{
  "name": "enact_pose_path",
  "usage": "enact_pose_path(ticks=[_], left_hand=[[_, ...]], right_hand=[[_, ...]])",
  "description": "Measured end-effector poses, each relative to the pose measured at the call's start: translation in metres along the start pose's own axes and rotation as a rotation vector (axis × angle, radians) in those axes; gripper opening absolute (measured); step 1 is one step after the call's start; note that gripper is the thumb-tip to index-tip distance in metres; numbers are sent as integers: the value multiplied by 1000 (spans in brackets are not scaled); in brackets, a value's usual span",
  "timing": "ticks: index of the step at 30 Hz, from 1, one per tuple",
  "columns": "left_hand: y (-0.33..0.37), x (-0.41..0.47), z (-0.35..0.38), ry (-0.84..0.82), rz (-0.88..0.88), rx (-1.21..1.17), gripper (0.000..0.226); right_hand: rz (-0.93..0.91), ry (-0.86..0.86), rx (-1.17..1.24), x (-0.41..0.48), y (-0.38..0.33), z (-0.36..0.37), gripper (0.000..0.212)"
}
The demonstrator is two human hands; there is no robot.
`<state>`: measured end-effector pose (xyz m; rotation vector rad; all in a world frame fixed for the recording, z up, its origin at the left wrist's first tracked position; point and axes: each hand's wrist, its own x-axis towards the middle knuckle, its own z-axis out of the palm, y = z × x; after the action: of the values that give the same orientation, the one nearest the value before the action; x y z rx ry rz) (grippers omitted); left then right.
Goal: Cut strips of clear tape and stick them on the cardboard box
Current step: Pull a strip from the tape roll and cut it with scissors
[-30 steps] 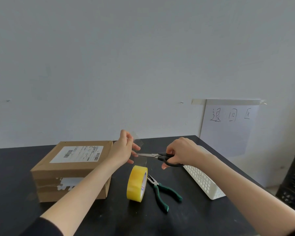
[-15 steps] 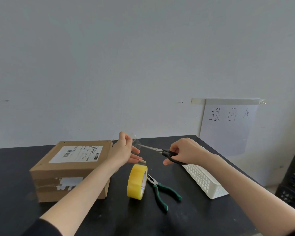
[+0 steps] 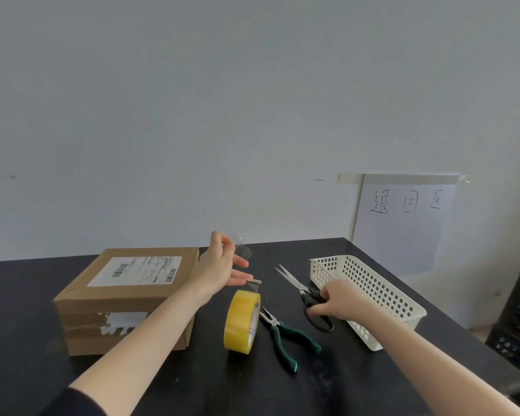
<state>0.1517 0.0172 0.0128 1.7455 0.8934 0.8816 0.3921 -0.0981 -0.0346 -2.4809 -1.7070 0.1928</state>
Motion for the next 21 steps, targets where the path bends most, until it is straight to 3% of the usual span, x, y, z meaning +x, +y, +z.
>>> enact_pose_path(ticks=[4, 12, 21], left_hand=[[0, 0, 1, -7, 14, 9, 12], [-1, 0, 4, -2, 24, 19, 10], [-2, 0, 4, -4, 26, 12, 10]], right_hand=[[79, -37, -18, 4, 2, 14, 60], [191, -46, -82, 6, 4, 30, 46], [262, -50, -30, 6, 9, 45, 53]])
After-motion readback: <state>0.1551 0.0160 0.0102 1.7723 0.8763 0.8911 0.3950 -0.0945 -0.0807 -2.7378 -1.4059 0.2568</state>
